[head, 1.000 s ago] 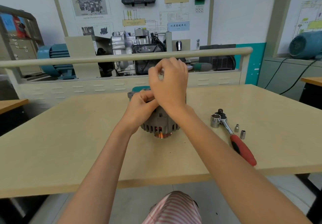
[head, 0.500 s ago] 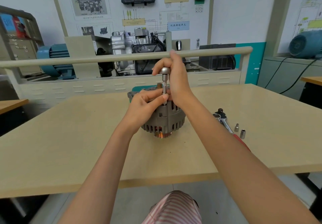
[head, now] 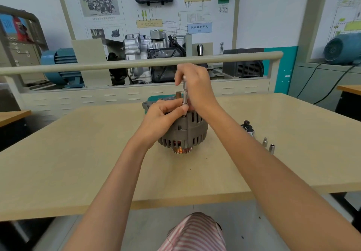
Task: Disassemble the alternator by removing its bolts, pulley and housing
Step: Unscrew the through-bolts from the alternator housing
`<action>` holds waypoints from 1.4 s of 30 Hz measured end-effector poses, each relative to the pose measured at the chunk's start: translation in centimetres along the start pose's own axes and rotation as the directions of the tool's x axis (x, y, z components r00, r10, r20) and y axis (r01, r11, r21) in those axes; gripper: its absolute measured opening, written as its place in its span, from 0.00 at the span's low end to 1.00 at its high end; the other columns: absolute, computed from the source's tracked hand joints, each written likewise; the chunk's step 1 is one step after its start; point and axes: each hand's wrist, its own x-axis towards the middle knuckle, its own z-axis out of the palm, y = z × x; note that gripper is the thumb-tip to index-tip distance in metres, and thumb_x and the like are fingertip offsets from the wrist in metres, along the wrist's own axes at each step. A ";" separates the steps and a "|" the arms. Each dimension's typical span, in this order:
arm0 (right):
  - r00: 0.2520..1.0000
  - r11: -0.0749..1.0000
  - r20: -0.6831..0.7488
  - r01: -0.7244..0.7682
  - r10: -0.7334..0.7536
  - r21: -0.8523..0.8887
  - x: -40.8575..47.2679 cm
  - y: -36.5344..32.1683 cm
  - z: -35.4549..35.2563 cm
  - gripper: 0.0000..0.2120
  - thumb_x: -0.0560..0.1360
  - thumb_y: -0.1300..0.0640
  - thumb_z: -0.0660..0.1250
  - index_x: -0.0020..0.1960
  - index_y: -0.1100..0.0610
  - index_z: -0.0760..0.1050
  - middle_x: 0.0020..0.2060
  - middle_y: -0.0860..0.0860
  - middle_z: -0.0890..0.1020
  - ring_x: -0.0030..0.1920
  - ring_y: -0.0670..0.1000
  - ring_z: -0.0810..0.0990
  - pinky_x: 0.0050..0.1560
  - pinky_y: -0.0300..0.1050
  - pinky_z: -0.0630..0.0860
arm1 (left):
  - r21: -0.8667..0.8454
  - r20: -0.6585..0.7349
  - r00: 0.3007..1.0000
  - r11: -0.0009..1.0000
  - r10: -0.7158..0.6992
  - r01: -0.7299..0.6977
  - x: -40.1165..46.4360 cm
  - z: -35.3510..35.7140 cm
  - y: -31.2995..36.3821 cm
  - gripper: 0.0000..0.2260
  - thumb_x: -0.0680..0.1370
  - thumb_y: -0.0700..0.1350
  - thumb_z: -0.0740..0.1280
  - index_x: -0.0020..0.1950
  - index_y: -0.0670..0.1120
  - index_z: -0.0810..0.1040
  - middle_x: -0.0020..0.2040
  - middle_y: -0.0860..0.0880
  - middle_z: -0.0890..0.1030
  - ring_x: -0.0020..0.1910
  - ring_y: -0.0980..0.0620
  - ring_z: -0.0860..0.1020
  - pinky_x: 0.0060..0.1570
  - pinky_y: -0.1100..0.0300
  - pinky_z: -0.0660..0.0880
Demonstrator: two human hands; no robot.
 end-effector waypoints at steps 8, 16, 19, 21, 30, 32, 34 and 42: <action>0.996 0.980 0.057 -0.078 0.069 0.182 0.7 0.4 -0.3 0.21 0.78 0.64 0.54 0.26 0.59 0.69 0.28 0.50 0.73 0.37 0.49 0.74 0.44 0.34 0.71 | -0.031 0.008 1.000 0.999 0.005 -0.005 0.0 -0.1 -0.3 0.09 0.79 0.45 0.65 0.56 0.51 0.82 0.52 0.53 0.84 0.60 0.45 0.76 0.64 0.42 0.69; 0.947 0.528 -0.050 0.133 -0.317 -0.839 -1.9 0.8 1.0 0.11 0.73 0.55 0.58 0.46 0.60 0.75 0.41 0.52 0.76 0.46 0.53 0.72 0.57 0.45 0.63 | 0.018 -0.060 0.998 1.000 -0.004 0.005 -0.1 0.1 -0.5 0.15 0.79 0.38 0.63 0.37 0.53 0.81 0.41 0.43 0.83 0.53 0.35 0.76 0.54 0.40 0.72; 0.966 0.735 -0.056 0.155 -0.253 -0.660 -1.4 0.4 0.6 0.09 0.74 0.55 0.60 0.40 0.59 0.74 0.37 0.49 0.74 0.42 0.50 0.71 0.52 0.42 0.64 | 0.023 -0.042 0.999 0.999 0.027 -0.026 -0.2 0.2 -0.3 0.16 0.80 0.41 0.63 0.39 0.59 0.83 0.39 0.55 0.84 0.52 0.37 0.76 0.58 0.40 0.70; 0.991 0.926 -0.050 0.096 -0.123 -0.366 -0.7 0.0 0.1 0.14 0.73 0.55 0.58 0.32 0.60 0.72 0.32 0.52 0.73 0.37 0.49 0.71 0.44 0.41 0.66 | 0.010 -0.009 0.999 0.999 0.039 -0.039 -0.2 0.2 -0.1 0.12 0.80 0.44 0.63 0.47 0.59 0.83 0.47 0.55 0.84 0.56 0.42 0.77 0.62 0.40 0.69; 0.981 0.892 0.091 -0.193 0.171 0.408 1.1 0.0 -0.4 0.28 0.79 0.61 0.52 0.20 0.57 0.62 0.21 0.50 0.73 0.35 0.47 0.77 0.46 0.35 0.72 | -0.017 0.011 1.000 1.000 0.019 -0.019 -0.2 0.1 0.0 0.12 0.79 0.43 0.64 0.51 0.60 0.83 0.50 0.58 0.84 0.60 0.48 0.75 0.65 0.42 0.67; 0.988 0.936 0.049 -0.153 0.144 0.317 0.7 0.1 0.1 0.25 0.79 0.61 0.53 0.23 0.58 0.65 0.23 0.49 0.74 0.34 0.45 0.76 0.45 0.33 0.71 | 0.007 0.001 1.000 1.000 0.020 -0.020 -0.3 0.0 0.1 0.15 0.80 0.44 0.63 0.48 0.66 0.82 0.49 0.61 0.83 0.60 0.47 0.74 0.65 0.41 0.66; 1.000 0.996 -0.007 -0.022 0.022 0.081 0.0 0.3 0.3 0.22 0.79 0.61 0.55 0.26 0.59 0.68 0.27 0.49 0.73 0.35 0.45 0.73 0.42 0.33 0.70 | 0.012 -0.003 1.000 1.000 0.027 -0.026 -0.4 0.0 0.1 0.14 0.80 0.44 0.63 0.50 0.64 0.81 0.49 0.59 0.83 0.60 0.45 0.73 0.65 0.40 0.65; 0.943 0.614 0.021 0.233 -0.331 -0.754 -0.9 0.7 0.8 0.10 0.77 0.56 0.60 0.37 0.57 0.70 0.34 0.49 0.70 0.39 0.49 0.68 0.48 0.42 0.61 | 0.016 -0.015 1.000 1.000 -0.001 0.001 -0.3 -0.1 0.1 0.18 0.80 0.42 0.62 0.38 0.61 0.83 0.44 0.50 0.84 0.55 0.38 0.76 0.60 0.37 0.68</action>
